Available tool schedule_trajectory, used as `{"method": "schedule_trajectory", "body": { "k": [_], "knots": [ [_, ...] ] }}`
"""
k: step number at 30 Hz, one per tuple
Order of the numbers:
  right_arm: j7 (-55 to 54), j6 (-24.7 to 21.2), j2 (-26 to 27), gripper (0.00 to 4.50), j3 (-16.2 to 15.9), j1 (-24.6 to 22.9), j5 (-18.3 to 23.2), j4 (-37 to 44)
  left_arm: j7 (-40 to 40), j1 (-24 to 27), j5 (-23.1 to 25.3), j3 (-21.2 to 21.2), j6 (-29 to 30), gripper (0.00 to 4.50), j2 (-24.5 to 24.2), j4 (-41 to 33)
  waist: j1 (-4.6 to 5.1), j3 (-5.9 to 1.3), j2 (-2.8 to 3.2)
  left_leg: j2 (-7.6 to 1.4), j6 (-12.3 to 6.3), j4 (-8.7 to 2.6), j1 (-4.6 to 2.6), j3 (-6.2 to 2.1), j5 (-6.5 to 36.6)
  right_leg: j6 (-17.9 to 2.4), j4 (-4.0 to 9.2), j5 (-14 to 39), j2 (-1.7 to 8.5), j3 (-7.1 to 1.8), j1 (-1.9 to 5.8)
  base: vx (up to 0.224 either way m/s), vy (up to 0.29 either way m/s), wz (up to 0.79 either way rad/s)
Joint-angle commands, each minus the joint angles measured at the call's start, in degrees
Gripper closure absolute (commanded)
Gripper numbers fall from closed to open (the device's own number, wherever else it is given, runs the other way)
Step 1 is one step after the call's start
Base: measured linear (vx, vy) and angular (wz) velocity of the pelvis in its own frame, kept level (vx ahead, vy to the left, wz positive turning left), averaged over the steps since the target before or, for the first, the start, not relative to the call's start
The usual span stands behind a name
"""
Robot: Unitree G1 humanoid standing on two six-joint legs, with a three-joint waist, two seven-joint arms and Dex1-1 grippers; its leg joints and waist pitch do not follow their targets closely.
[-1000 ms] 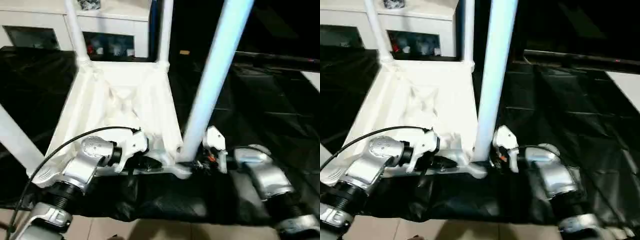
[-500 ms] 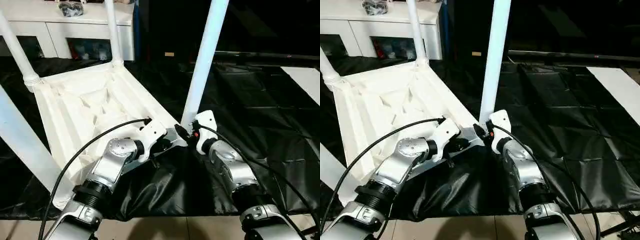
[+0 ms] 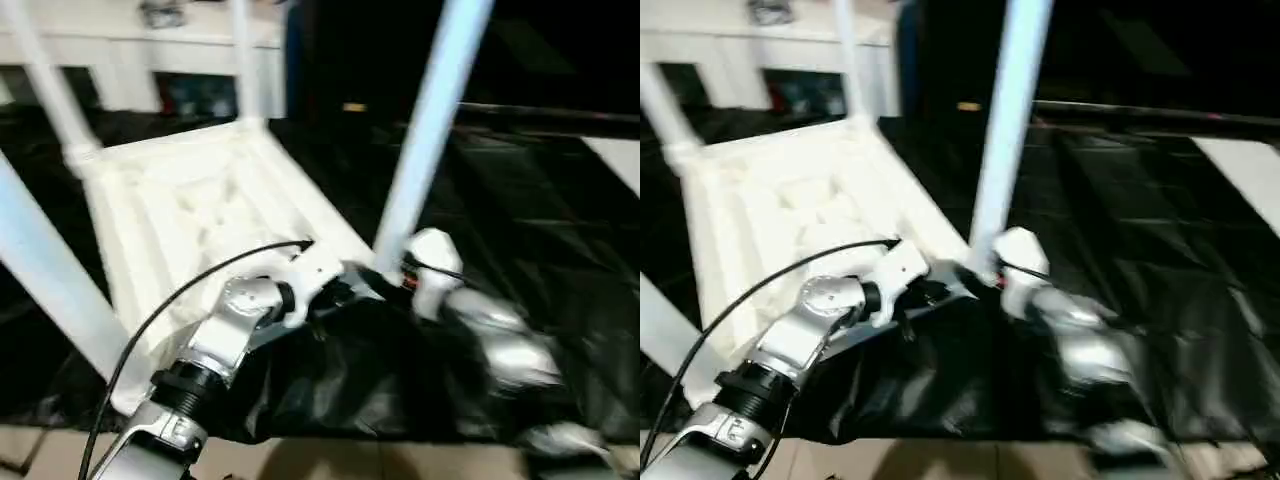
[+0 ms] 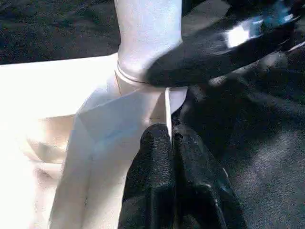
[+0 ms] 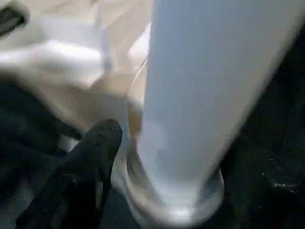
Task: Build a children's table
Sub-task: Rotate leg to tighten
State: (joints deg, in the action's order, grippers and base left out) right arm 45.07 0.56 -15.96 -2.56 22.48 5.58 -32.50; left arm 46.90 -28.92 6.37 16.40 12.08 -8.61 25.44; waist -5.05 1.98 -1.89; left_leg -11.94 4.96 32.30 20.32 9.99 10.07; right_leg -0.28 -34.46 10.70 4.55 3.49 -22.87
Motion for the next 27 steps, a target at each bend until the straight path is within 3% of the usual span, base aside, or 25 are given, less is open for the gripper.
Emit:
{"method": "schedule_trajectory", "body": {
  "k": [1,2,4,6,10,13,15,16,17,19,20,21,22,23,24,25,26,27],
  "knots": [
    [4.2,0.88,-2.56,1.22,0.41,-1.07,1.28,0.6,0.52,0.54,-1.12,-0.3,-2.26,4.5,-0.5,-0.23,0.0,-2.83,-0.63,-1.02,-4.39,-3.14,0.29,0.21,10.7,-10.18,4.25,10.93,3.05,-2.2,2.74,0.0,0.0,0.0],
    [5.26,1.12,-3.96,1.22,1.04,-1.37,1.67,0.71,0.72,0.66,-1.19,-0.29,-2.43,4.5,-0.73,-0.28,-0.02,-2.87,-0.8,-1.03,-4.48,-2.96,0.1,0.3,11.09,-10.15,4.41,11.78,3.02,-2.18,2.67,0.0,0.0,0.0],
    [9.0,0.61,-8.01,1.22,2.68,-2.68,3.55,2.28,1.46,1.08,-1.51,-0.21,-2.95,4.5,-1.38,-0.46,-0.17,-2.77,-0.56,-1.1,-4.65,-2.95,0.03,0.29,11.77,-10.33,4.6,12.57,3.04,-2.17,2.64,0.0,0.0,0.0],
    [9.99,0.27,-8.82,1.22,2.92,-3.11,3.99,3.0,1.58,1.19,-1.55,-0.18,-3.04,4.5,-1.52,-0.53,-0.14,-2.73,-0.88,-0.96,-4.88,-2.96,0.32,0.27,11.89,-9.88,4.62,13.78,3.0,-2.09,2.84,0.0,0.0,0.0],
    [15.42,-2.62,-11.61,1.22,2.72,-5.61,6.6,7.84,2.62,1.92,-2.14,0.01,-3.72,4.5,-2.15,-1.42,0.01,-2.57,-0.99,-0.93,-5.03,-3.09,0.52,0.06,13.06,-7.56,5.2,19.19,2.99,-1.86,2.85,0.0,0.0,0.0],
    [18.43,-5.54,-11.64,1.22,1.28,-7.08,8.54,11.83,1.84,2.5,-2.71,-0.72,-4.64,4.5,-1.85,-2.46,-0.02,-2.65,-1.15,-1.1,-5.25,-3.03,0.39,0.06,12.56,-7.76,5.13,18.75,3.0,-1.92,2.57,0.0,0.0,0.0],
    [20.28,-7.68,-11.15,1.22,-0.65,-7.94,10.27,14.93,3.04,3.38,-4.93,-1.66,-2.34,4.5,-1.52,-5.27,-0.16,-2.77,-1.14,-1.21,-5.48,-3.01,0.66,-0.06,10.89,-8.79,4.59,15.61,3.07,-1.91,2.79,0.0,0.0,0.0],
    [20.36,-7.79,-11.1,1.19,-0.78,-7.98,10.35,15.1,3.22,3.46,-5.13,-1.71,-2.06,4.23,-1.52,-5.55,-0.18,-2.85,-1.0,-1.31,-5.45,-3.03,0.55,-0.06,10.61,-9.2,4.5,14.81,3.07,-1.91,2.67,0.0,0.0,0.0],
    [20.55,-8.11,-10.51,1.18,-1.44,-7.82,10.58,15.54,3.42,4.14,-6.17,-2.12,-0.42,3.96,-1.53,-7.68,-0.25,-3.02,-1.0,-1.46,-5.6,-2.81,0.29,0.06,9.78,-10.28,4.29,12.29,3.09,-1.99,2.49,0.0,0.0,0.0],
    [19.24,-7.68,-8.38,1.18,-2.24,-6.67,9.99,15.2,4.14,7.12,-9.97,-3.61,4.95,3.93,-1.82,-15.48,-0.32,-3.21,-0.82,-1.7,-5.98,-2.68,0.41,0.03,6.87,-13.58,3.2,4.4,2.93,-1.97,2.54,0.0,0.0,0.0],
    [19.24,-7.68,-8.38,1.18,-2.24,-6.67,9.99,15.2,4.14,7.12,-9.97,-3.61,4.95,3.93,-1.82,-15.48,-0.25,-3.2,-0.77,-1.78,-5.8,-2.66,0.49,0.0,6.57,-14.4,2.84,2.98,3.05,-1.95,2.67,0.0,0.0,0.0],
    [17.32,-6.46,-6.37,1.18,-2.12,-4.57,8.71,12.6,4.74,10.78,-13.71,-5.14,10.04,3.62,-2.61,-23.53,-0.11,-3.14,-1.04,-1.77,-5.76,-2.66,0.57,0.08,6.84,-15.32,2.65,2.31,3.18,-1.89,2.69,0.0,0.0,0.0],
    [17.32,-6.46,-6.37,1.18,-2.12,-4.57,8.71,12.6,4.74,10.78,-13.71,-5.14,10.04,3.53,-2.61,-23.53,0.14,-2.99,-1.13,-1.65,-5.79,-2.88,1.03,-0.05,6.88,-15.35,2.7,2.75,3.3,-1.84,3.0,0.0,0.0,0.0],
    [16.43,-6.18,-5.23,1.18,-1.99,-3.02,8.32,10.92,5.63,14.5,-16.74,-6.13,14.05,3.52,-4.34,-30.52,0.04,-2.9,-1.1,-1.74,-5.27,-2.7,0.34,0.21,8.74,-15.48,2.91,5.2,3.22,-1.99,2.51,0.0,0.0,0.0],
    [16.37,-6.24,-5.08,1.18,-1.99,-2.74,8.39,10.68,5.87,15.38,-17.37,-6.3,14.86,3.52,-4.85,-32.06,0.02,-2.55,-1.02,-1.62,-5.16,-3.06,0.73,0.15,9.07,-14.8,3.35,6.88,3.12,-1.93,2.7,0.0,0.0,0.0],
    [16.31,-6.29,-4.93,1.18,-1.98,-2.48,8.46,10.46,6.09,16.22,-17.97,-6.46,15.64,3.37,-5.34,-33.54,-0.15,-2.47,-0.86,-1.72,-4.42,-3.0,0.09,0.31,10.68,-14.01,3.6,9.02,2.95,-2.04,2.24,0.0,0.0,0.0],
    [16.45,-6.98,-4.36,1.18,-1.93,-0.85,9.33,8.77,7.24,21.02,-22.0,-7.41,19.79,3.37,-8.26,-41.18,-0.03,-2.35,-1.36,-1.57,-4.35,-3.05,0.29,0.37,10.89,-13.34,3.76,9.84,2.78,-2.0,2.37,0.0,0.0,0.0],
    [16.4,-6.87,-4.11,1.18,-1.93,0.1,9.4,7.5,7.65,23.55,-24.09,-7.89,21.83,3.19,-9.71,-44.92,0.03,-1.99,-1.32,-1.69,-3.61,-3.45,0.69,0.06,11.63,-13.06,3.54,11.59,3.12,-1.98,2.54,0.0,0.0,0.0]
  ]
}}
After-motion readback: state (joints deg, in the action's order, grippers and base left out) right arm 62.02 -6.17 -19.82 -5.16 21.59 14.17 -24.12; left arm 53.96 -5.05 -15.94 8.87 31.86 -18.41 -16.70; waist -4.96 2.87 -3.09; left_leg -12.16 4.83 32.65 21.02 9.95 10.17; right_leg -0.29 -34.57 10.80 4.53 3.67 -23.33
